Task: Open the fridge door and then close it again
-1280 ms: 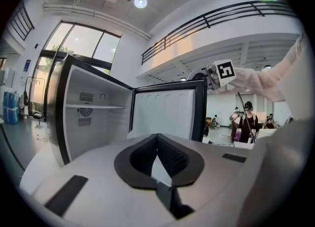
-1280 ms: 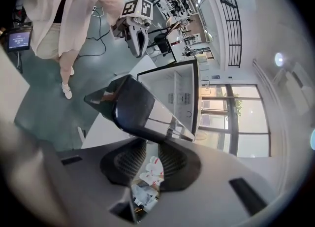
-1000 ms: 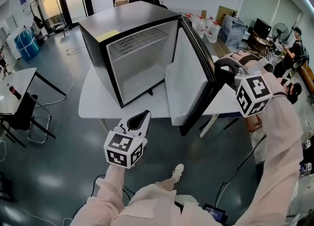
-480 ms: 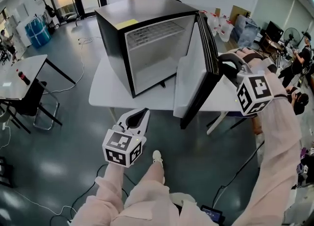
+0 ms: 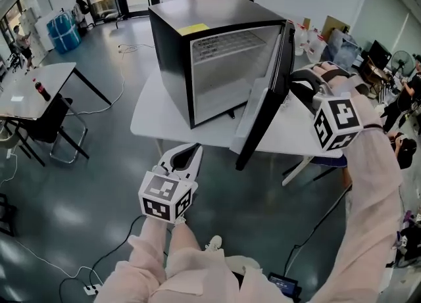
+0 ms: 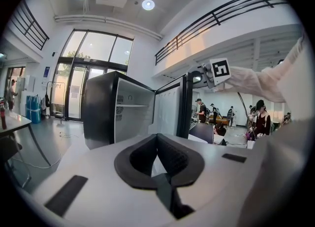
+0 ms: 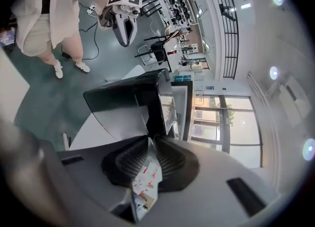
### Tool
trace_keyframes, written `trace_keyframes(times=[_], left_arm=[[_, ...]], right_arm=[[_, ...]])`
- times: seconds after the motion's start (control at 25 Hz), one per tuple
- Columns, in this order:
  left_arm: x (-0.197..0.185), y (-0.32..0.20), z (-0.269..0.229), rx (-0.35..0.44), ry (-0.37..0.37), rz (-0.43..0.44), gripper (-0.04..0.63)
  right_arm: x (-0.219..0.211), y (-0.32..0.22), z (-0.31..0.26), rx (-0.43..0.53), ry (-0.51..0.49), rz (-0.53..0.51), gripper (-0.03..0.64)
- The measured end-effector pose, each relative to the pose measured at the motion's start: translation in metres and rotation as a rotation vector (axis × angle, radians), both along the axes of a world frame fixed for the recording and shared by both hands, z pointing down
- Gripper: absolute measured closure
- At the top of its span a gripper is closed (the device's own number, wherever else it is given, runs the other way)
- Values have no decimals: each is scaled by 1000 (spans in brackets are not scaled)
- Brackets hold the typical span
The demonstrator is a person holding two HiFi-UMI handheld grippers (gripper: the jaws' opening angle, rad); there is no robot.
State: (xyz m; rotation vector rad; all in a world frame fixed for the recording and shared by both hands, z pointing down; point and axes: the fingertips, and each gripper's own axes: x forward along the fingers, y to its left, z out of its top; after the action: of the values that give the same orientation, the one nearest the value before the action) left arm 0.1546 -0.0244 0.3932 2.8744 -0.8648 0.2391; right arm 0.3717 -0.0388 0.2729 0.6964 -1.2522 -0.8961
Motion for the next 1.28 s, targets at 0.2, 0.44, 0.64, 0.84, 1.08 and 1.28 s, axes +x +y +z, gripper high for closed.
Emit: trace_keyframes(times=[0.2, 0.44, 0.64, 0.84, 1.08, 1.28], left_arm=[[-16, -5, -3, 23, -27, -20, 584], [-35, -14, -6, 23, -19, -65, 584], [-45, -16, -5, 17, -16, -89, 584], [-57, -24, -4, 10, -11, -128, 584], [-69, -33, 1, -6, -11, -163, 584], [-74, -44, 4, -12, -9, -180, 584]], right_arm=[[-17, -16, -1, 14, 19, -25, 561], [-34, -35, 0, 15, 55, -51, 561], [-46, -48, -2, 12, 100, -74, 563], [-56, -64, -2, 8, 97, -95, 561], [-67, -82, 0, 12, 102, -115, 561], [-75, -100, 1, 7, 79, -126, 560]])
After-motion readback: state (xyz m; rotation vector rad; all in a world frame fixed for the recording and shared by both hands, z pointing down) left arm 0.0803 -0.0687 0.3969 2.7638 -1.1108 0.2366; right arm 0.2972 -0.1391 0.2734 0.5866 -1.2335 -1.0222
